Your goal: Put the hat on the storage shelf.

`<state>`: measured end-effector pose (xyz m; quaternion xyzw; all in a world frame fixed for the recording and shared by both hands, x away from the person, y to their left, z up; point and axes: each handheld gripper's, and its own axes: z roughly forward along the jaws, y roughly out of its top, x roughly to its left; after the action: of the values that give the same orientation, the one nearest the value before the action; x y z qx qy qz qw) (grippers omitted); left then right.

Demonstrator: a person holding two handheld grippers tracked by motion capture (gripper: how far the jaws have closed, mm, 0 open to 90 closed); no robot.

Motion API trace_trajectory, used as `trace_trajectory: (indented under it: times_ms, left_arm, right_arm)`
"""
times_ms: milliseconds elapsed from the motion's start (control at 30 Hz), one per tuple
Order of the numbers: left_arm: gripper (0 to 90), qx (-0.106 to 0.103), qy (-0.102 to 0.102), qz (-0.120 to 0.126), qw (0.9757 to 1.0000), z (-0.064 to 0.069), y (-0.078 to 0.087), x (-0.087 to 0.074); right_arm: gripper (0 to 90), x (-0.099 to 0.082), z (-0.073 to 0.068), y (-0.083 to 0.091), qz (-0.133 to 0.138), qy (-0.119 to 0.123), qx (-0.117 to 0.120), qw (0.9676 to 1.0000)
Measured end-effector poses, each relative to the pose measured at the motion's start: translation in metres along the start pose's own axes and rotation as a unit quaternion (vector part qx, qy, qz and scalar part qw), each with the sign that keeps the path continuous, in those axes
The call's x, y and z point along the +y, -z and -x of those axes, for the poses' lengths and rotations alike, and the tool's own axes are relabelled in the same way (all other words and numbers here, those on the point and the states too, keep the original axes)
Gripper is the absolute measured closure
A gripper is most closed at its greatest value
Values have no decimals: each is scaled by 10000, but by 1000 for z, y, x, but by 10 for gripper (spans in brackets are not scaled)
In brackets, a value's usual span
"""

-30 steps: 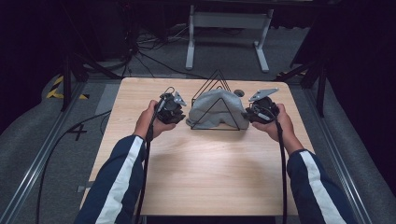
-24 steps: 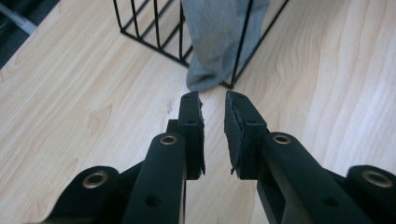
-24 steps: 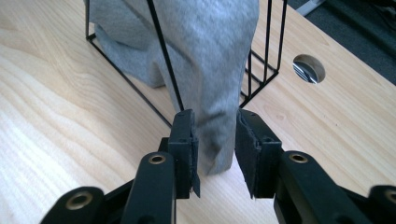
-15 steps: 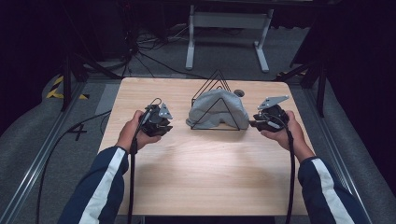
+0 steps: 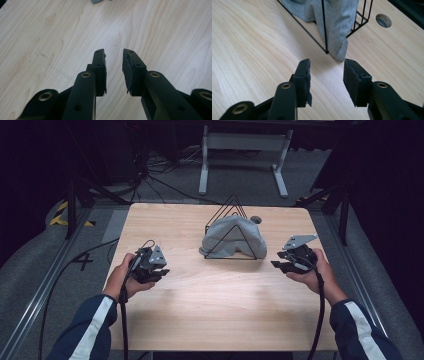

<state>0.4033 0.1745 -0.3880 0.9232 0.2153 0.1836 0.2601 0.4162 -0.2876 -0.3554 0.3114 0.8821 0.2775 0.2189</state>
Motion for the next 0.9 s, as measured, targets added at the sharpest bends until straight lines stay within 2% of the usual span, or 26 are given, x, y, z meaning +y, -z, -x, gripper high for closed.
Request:
trace_trajectory:
  times_ms: [67,167,233,400,500,567,700,900]
  left_arm:
    - [694,14,26,-24,10000,3,2,-8]
    - [663,-41,49,-7,10000,7,4,-16]
    - [651,0,56,-82,10000,11,5,-25]
    - [584,-32,126,-81,9999,20,10,-46]
    - [536,-13,173,-136,9998,22,11,-54]
    - [486,90,246,-180,9995,27,9,-61]
    - [395,6,333,-197,9992,34,6,-72]
    - [325,-202,561,-20,9982,45,5,-92]
  right_arm:
    - [557,-5,-2,2,-14,53,4,10000]
    - [543,-16,-5,5,-8,2,55,10000]
    - [536,-20,-6,5,-9,24,76,10000]
    - [502,-44,-13,8,-87,60,74,9999]
    - [490,-51,-14,8,-67,101,82,9999]
    - [470,-60,-17,9,-65,104,42,9999]
    - [431,-75,-24,10,-45,56,0,10000]
    - [388,-102,-32,11,86,-119,18,9999]
